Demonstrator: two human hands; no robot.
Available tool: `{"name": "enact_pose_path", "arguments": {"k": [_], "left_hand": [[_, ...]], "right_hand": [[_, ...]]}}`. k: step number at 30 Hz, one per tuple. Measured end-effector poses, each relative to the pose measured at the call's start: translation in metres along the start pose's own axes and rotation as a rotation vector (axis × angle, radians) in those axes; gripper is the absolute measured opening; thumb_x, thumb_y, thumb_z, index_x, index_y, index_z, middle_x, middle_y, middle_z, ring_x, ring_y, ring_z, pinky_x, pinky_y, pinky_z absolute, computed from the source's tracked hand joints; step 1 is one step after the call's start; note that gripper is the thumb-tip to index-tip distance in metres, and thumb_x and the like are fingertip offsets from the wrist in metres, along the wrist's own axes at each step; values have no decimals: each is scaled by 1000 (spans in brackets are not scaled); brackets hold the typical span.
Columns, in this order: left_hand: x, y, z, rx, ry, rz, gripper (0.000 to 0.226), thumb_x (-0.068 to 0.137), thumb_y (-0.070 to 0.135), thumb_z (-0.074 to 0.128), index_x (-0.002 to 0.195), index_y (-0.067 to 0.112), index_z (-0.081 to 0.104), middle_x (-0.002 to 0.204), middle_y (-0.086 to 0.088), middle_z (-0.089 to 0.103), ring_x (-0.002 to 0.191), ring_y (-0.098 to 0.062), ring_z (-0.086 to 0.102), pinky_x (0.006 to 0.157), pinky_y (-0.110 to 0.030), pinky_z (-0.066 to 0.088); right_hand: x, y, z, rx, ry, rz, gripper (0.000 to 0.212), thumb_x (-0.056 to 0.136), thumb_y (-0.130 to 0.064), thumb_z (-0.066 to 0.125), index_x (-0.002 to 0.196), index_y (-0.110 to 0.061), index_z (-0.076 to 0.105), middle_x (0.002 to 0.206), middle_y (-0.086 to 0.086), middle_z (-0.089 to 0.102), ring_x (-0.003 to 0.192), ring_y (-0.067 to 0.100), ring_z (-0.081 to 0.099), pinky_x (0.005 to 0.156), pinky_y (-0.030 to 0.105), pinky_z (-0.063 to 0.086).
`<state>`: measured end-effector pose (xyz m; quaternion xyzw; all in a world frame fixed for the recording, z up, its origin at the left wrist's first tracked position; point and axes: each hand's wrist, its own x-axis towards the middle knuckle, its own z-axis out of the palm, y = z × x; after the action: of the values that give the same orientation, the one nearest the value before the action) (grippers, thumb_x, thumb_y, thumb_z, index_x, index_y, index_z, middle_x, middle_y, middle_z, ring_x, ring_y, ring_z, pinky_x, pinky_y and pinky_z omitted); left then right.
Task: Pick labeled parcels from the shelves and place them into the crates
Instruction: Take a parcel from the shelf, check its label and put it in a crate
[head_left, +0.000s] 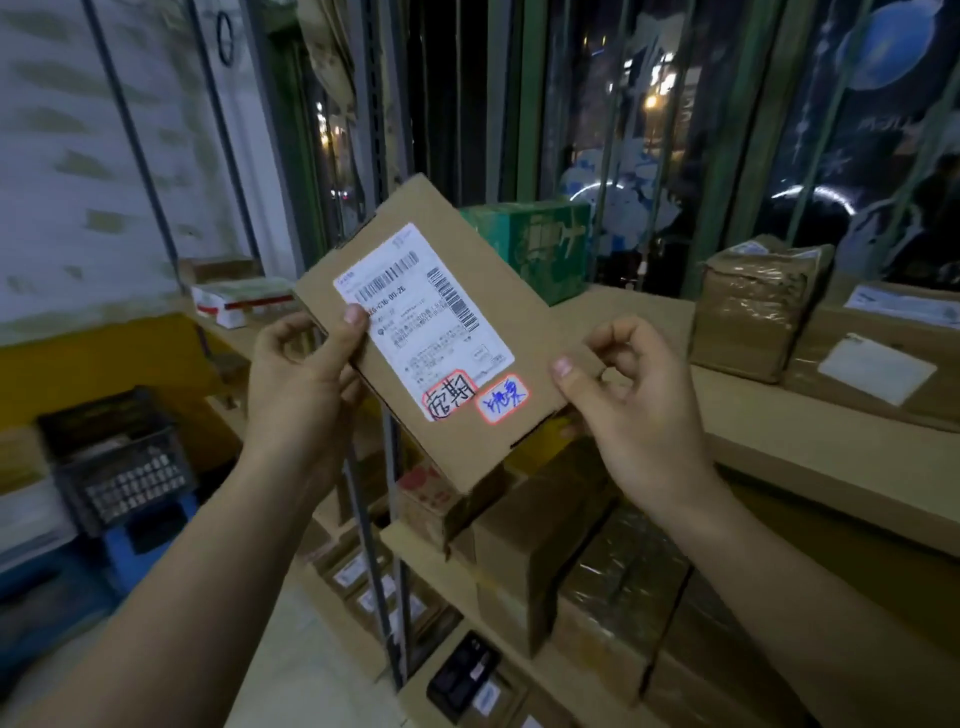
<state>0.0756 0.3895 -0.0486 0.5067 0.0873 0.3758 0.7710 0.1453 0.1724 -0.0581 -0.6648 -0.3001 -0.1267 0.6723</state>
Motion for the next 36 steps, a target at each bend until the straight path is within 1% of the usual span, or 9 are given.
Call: {"name": "enact_pose_path", "arguments": {"k": [4, 6, 11, 14, 17, 22, 25, 30, 36], "left_hand": [[8, 8, -22, 121, -59, 72, 21, 92, 15, 71, 107, 15, 57, 112, -16, 74, 105, -39, 69, 96, -53, 51], [15, 14, -36, 201, -97, 106, 18, 92, 12, 70, 105, 17, 60, 117, -18, 71, 105, -32, 67, 94, -50, 51], [40, 40, -84, 347, -116, 165, 25, 94, 9, 67, 116, 16, 57, 111, -8, 75, 97, -20, 75, 69, -33, 61], [61, 58, -127, 389, -68, 200, 24, 95, 11, 66, 116, 17, 57, 111, -5, 76, 102, -22, 74, 70, -32, 62], [84, 78, -176, 392, -21, 214, 20, 98, 10, 61, 117, 14, 58, 108, -4, 76, 97, -20, 75, 66, -26, 60], [125, 113, -267, 422, 105, 208, 18, 101, 12, 59, 118, 16, 59, 105, -3, 77, 97, -27, 74, 78, -41, 63], [143, 132, -319, 433, 163, 226, 17, 100, 10, 58, 117, 15, 59, 102, 0, 78, 95, -21, 75, 72, -34, 62], [171, 151, -397, 487, 292, 269, 18, 99, 9, 59, 117, 13, 58, 99, 4, 78, 91, -15, 76, 69, -30, 62], [220, 148, -475, 506, 424, 247, 15, 99, 10, 60, 113, 16, 59, 100, 3, 77, 95, -15, 75, 68, -26, 60]], "right_hand": [[-6, 14, 23, 12, -62, 43, 21, 95, -18, 67, 95, -14, 47, 95, -7, 75, 88, 11, 76, 55, 24, 57], [-3, 17, 40, -1, -74, 56, 22, 95, -20, 68, 92, -18, 46, 97, -4, 76, 89, 11, 76, 54, 23, 56], [13, 22, 99, -8, -136, 85, 21, 94, -22, 69, 94, -22, 48, 100, -3, 76, 91, 8, 75, 56, 24, 58], [22, 27, 152, 29, -212, 107, 21, 94, -18, 69, 93, -21, 48, 95, -4, 78, 86, 8, 76, 54, 21, 56], [30, 30, 214, 9, -260, 108, 21, 94, -18, 70, 99, -16, 50, 93, -4, 78, 84, 7, 76, 55, 28, 60], [42, 25, 326, 89, -344, 105, 25, 92, -14, 72, 107, -15, 52, 88, -4, 78, 78, 9, 76, 53, 22, 56], [44, 23, 389, 129, -410, 99, 25, 92, -12, 71, 107, -16, 52, 83, -9, 78, 75, 9, 76, 51, 21, 56], [49, 35, 485, 174, -534, 115, 22, 94, -15, 69, 109, -23, 54, 93, -3, 79, 79, 11, 76, 55, 21, 56], [71, 70, 582, 194, -705, 106, 26, 98, -15, 62, 118, -30, 54, 103, -11, 76, 89, 6, 75, 61, 24, 60]]}}
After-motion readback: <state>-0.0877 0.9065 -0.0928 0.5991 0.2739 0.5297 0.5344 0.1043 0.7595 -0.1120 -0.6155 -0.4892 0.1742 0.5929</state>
